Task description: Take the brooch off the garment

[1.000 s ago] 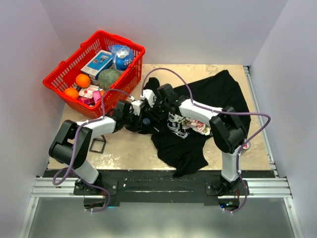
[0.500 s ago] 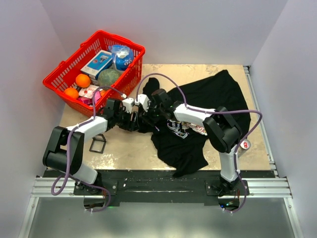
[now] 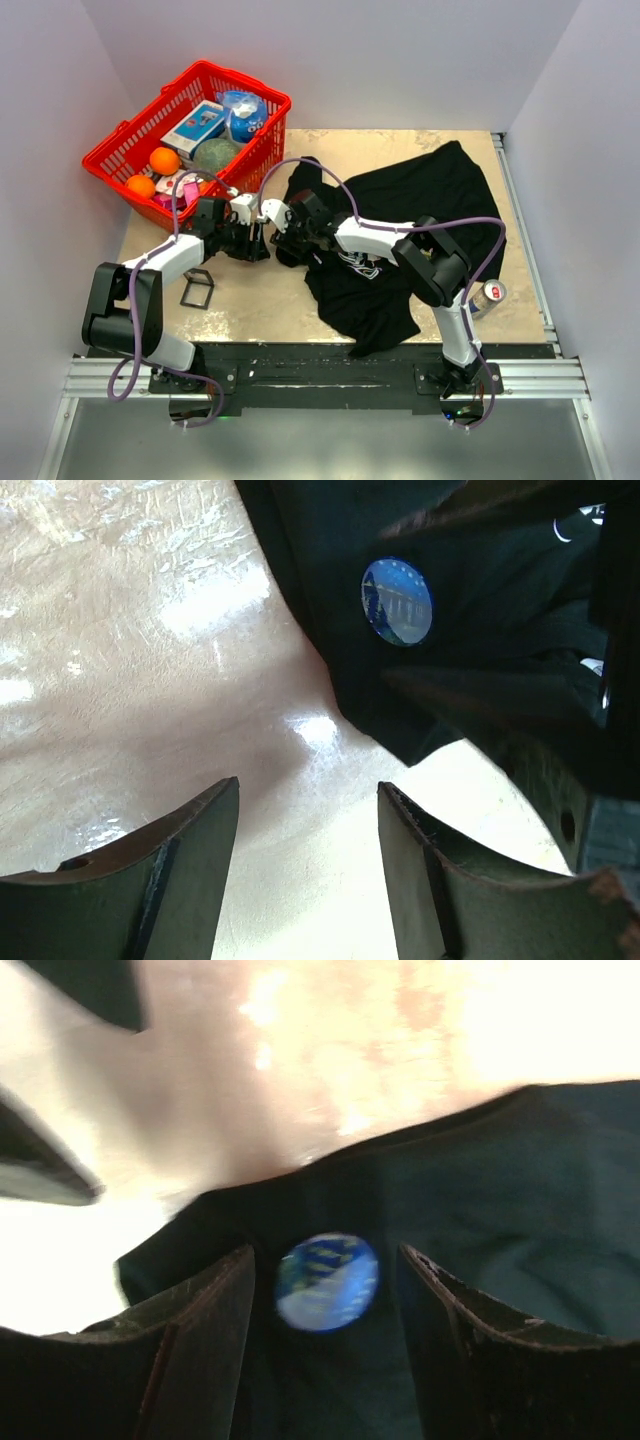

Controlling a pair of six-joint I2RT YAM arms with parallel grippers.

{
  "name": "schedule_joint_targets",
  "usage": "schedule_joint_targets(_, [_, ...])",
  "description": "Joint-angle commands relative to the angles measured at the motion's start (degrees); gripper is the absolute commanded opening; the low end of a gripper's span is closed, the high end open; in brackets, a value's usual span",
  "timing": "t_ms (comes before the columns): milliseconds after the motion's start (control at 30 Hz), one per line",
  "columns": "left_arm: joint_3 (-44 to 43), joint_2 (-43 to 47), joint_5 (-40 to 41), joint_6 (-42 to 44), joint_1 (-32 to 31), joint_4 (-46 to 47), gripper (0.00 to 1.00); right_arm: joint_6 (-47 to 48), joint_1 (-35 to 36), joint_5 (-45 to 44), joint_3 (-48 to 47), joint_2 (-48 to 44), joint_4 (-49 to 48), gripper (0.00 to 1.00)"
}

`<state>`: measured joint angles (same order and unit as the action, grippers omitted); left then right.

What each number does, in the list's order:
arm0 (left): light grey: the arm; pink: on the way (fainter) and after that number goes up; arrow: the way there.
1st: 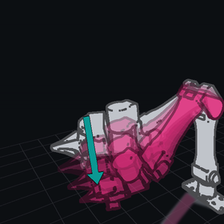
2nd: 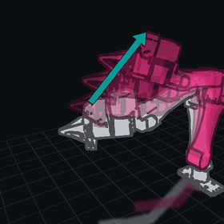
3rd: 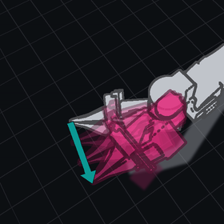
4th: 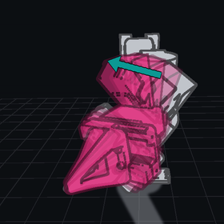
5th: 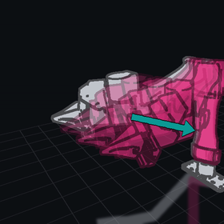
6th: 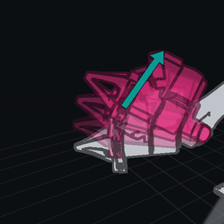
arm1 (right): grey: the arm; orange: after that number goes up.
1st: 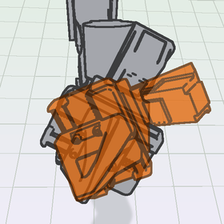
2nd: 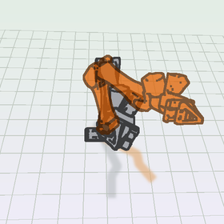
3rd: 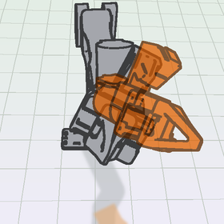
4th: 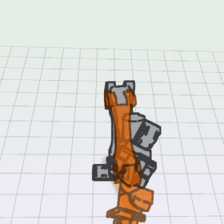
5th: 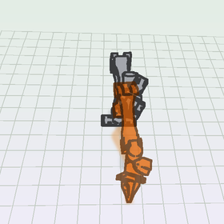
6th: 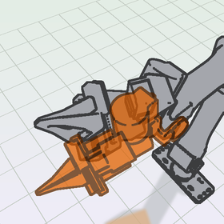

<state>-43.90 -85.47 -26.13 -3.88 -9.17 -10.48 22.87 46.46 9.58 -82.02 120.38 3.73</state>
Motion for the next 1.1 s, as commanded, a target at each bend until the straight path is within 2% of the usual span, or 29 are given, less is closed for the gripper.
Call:
schedule_joint_targets(0, [0.1,0.3,-1.2,-4.6,2.6,0.8,0.61,1.9,-0.1,-9.4,-3.2,-0.1,-3.4,0.59])
schedule_joint_targets(267, [0.2,-0.3,-2.2,-5.0,2.6,2.0,0.6,2.3,-0.1,-13.6,-4.2,0.0,-2.8,0.55])
schedule_joint_targets(400, [0.1,-0.5,-2.7,-4.9,2.6,2.0,0.6,2.1,-0.1,-15.2,-4.0,-0.6,-1.8,0.47])
schedule_joint_targets(533, [0.2,-0.5,-2.9,-4.8,2.6,2.0,0.59,0.8,-0.2,-14.4,-4.6,-0.8,0.3,0.32])
schedule_joint_targets(800, [0.5,-0.1,-5.2,-4.7,2.6,2.6,0.57,-0.9,-1.0,-12.4,-7.0,-0.9,6.9,0.18])
schedule_joint_targets(1067, [0.7,-0.5,-8.8,-6.3,2.5,4.6,0.57,-0.4,-4.1,-9.7,-10.4,2.1,11.7,0.11])
